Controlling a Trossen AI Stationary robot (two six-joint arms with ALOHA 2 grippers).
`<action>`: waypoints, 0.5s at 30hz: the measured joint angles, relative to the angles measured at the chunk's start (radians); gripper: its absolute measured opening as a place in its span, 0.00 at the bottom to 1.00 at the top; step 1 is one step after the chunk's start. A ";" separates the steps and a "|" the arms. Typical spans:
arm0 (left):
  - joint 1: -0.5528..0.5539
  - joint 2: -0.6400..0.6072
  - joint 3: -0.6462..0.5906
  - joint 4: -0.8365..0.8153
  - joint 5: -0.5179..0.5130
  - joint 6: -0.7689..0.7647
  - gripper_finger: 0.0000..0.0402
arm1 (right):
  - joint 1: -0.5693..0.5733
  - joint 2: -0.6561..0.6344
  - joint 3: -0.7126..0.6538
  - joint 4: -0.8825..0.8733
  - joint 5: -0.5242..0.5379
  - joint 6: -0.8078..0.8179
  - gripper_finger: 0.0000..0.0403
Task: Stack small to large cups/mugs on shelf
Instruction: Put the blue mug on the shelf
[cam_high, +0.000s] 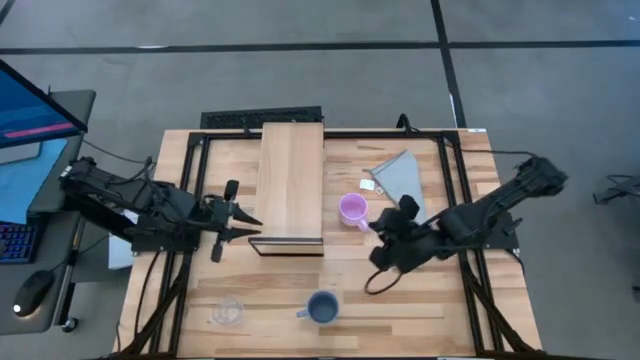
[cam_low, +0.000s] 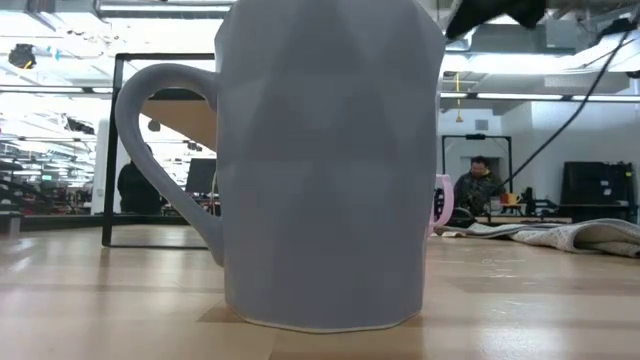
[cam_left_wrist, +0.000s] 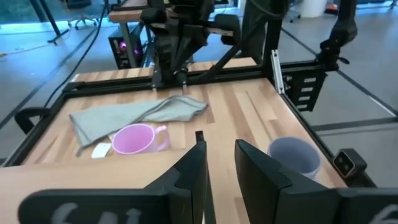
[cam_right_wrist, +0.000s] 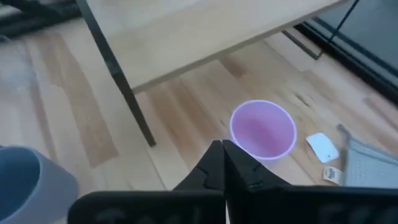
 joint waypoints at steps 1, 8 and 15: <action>0.000 0.017 0.000 0.016 -0.001 -0.006 0.19 | 0.000 -0.043 -0.057 0.053 -0.001 -0.008 0.02; 0.000 0.133 -0.001 0.120 0.000 -0.011 0.19 | -0.005 -0.322 -0.417 0.318 -0.051 -0.034 0.03; 0.000 0.180 -0.001 0.230 0.002 -0.109 0.19 | -0.005 -0.535 -0.617 0.428 -0.052 -0.034 0.04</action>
